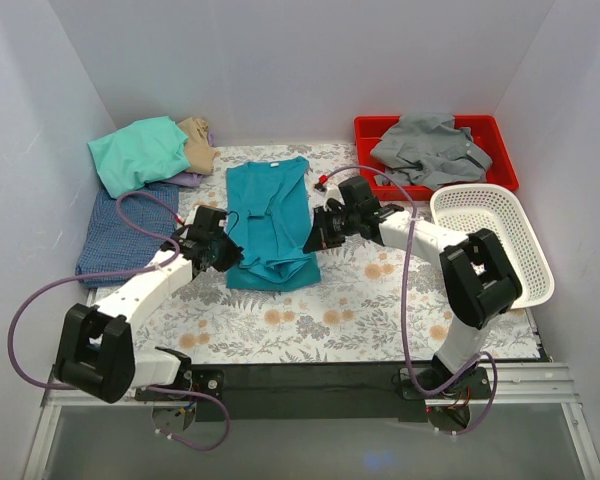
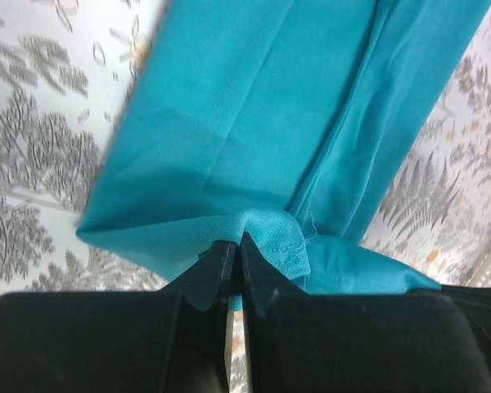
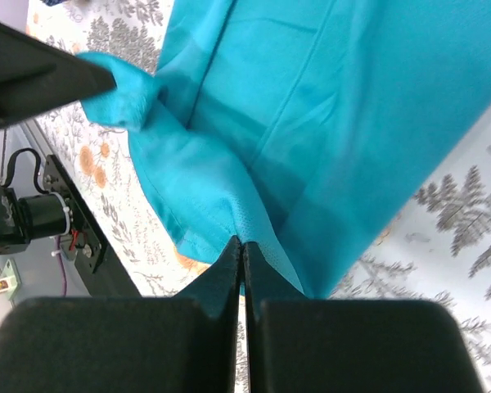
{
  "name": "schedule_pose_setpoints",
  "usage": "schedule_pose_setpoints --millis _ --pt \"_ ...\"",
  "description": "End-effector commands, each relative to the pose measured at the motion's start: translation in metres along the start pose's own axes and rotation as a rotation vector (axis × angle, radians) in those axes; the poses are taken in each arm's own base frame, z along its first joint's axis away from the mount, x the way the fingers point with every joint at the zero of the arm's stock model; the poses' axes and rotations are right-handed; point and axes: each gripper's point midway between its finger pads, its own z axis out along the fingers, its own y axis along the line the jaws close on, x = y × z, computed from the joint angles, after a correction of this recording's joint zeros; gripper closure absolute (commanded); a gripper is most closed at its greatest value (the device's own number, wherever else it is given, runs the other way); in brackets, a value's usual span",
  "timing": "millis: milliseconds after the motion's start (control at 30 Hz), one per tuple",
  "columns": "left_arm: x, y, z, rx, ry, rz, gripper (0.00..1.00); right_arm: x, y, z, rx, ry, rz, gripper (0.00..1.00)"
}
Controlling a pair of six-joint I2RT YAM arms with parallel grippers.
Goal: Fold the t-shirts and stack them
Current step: Fold the tshirt
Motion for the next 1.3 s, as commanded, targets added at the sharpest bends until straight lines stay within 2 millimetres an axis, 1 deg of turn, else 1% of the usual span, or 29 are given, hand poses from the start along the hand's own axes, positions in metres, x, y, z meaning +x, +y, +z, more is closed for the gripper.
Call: schedule_pose_setpoints --millis 0,33,67,133,200,233,267,333,367,400,467,500,533,567,633,667,733,767,800,833,867,900,933,1000,1033,1100,1167,1200,1267 --pt "-0.041 -0.022 0.006 0.075 -0.089 -0.006 1.00 -0.020 0.001 0.003 -0.048 0.000 -0.035 0.99" --pt "-0.041 -0.021 0.013 0.065 -0.081 -0.003 1.00 -0.032 0.001 0.002 -0.060 -0.017 -0.044 0.99" --pt "-0.049 -0.025 0.015 0.070 -0.091 -0.004 1.00 -0.031 -0.007 0.008 -0.055 0.002 -0.024 0.99" --pt "-0.053 -0.027 0.027 0.059 -0.087 0.002 1.00 -0.044 -0.008 0.009 -0.075 -0.010 -0.027 0.99" --pt "-0.059 -0.034 0.032 0.067 -0.086 0.010 1.00 -0.046 -0.016 0.016 -0.083 0.005 -0.014 0.98" --pt "-0.060 -0.037 0.036 0.073 -0.080 0.017 1.00 -0.050 -0.020 0.017 -0.084 0.001 -0.011 0.93" --pt "-0.057 -0.033 0.047 0.056 -0.059 0.022 1.00 -0.056 -0.023 0.021 -0.086 -0.001 -0.011 0.76" --pt "-0.059 -0.038 0.054 0.061 -0.052 0.024 1.00 -0.064 -0.034 0.022 -0.075 -0.015 -0.018 0.72" --pt "-0.059 -0.035 0.062 0.051 -0.042 0.024 0.99 -0.073 -0.037 0.025 -0.079 -0.027 -0.031 0.67" --pt "-0.063 -0.037 0.064 0.055 -0.051 0.032 0.96 -0.078 -0.037 0.025 -0.083 -0.034 -0.050 0.66" --pt "-0.081 -0.039 0.065 0.047 -0.111 0.029 0.91 -0.094 -0.046 0.024 -0.045 -0.071 -0.100 0.63" --pt "-0.090 -0.040 0.065 0.046 -0.141 0.040 0.84 -0.107 -0.044 0.020 -0.033 -0.099 -0.135 0.62" --pt "-0.104 -0.047 0.060 0.051 -0.180 0.043 0.72 -0.116 -0.050 0.016 0.003 -0.126 -0.152 0.62" --pt "-0.120 -0.040 0.058 0.014 -0.233 0.035 0.67 -0.123 -0.048 0.011 0.015 -0.146 -0.167 0.61" --pt "-0.140 -0.039 0.047 -0.006 -0.271 0.031 0.63 -0.136 -0.047 -0.005 0.039 -0.184 -0.184 0.60" --pt "-0.150 -0.032 0.043 -0.033 -0.300 0.025 0.63 -0.138 -0.048 -0.010 0.061 -0.195 -0.185 0.59" --pt "-0.155 -0.025 0.030 -0.056 -0.315 0.042 0.63 -0.131 -0.045 -0.014 0.060 -0.184 -0.181 0.56" --pt "-0.151 -0.023 0.028 -0.053 -0.306 0.048 0.63 -0.126 -0.039 -0.018 0.040 -0.172 -0.169 0.55" --pt "-0.146 -0.027 0.025 -0.025 -0.284 0.054 0.63 -0.118 -0.027 -0.017 -0.021 -0.149 -0.168 0.55" --pt "-0.142 -0.034 0.016 0.027 -0.273 0.066 0.64 -0.105 -0.024 -0.016 -0.039 -0.124 -0.153 0.55" --pt "-0.136 -0.040 0.016 0.075 -0.253 0.079 0.64 -0.097 -0.021 -0.014 -0.054 -0.101 -0.135 0.55" --pt "-0.122 -0.051 0.012 0.152 -0.192 0.094 0.64 -0.085 -0.012 -0.010 -0.086 -0.072 -0.135 0.55" --pt "-0.113 -0.061 0.008 0.217 -0.146 0.104 0.64 -0.073 -0.012 -0.006 -0.090 -0.047 -0.127 0.55" --pt "-0.088 -0.076 0.006 0.330 -0.025 0.135 0.64 -0.058 -0.001 0.002 -0.103 -0.014 -0.132 0.56" --pt "-0.080 -0.078 0.007 0.351 0.012 0.146 0.64 -0.054 0.001 0.004 -0.101 -0.005 -0.133 0.55" --pt "-0.066 -0.074 0.016 0.353 0.052 0.164 0.62 -0.043 0.002 0.012 -0.099 0.022 -0.128 0.56" --pt "-0.063 -0.068 0.021 0.333 0.048 0.167 0.57 -0.040 0.003 0.014 -0.097 0.026 -0.121 0.56" --pt "-0.062 -0.062 0.026 0.324 0.036 0.180 0.52 -0.038 0.003 0.015 -0.097 0.032 -0.120 0.56" --pt "-0.064 -0.051 0.037 0.266 0.026 0.194 0.50 -0.038 0.003 0.013 -0.090 0.026 -0.120 0.56"
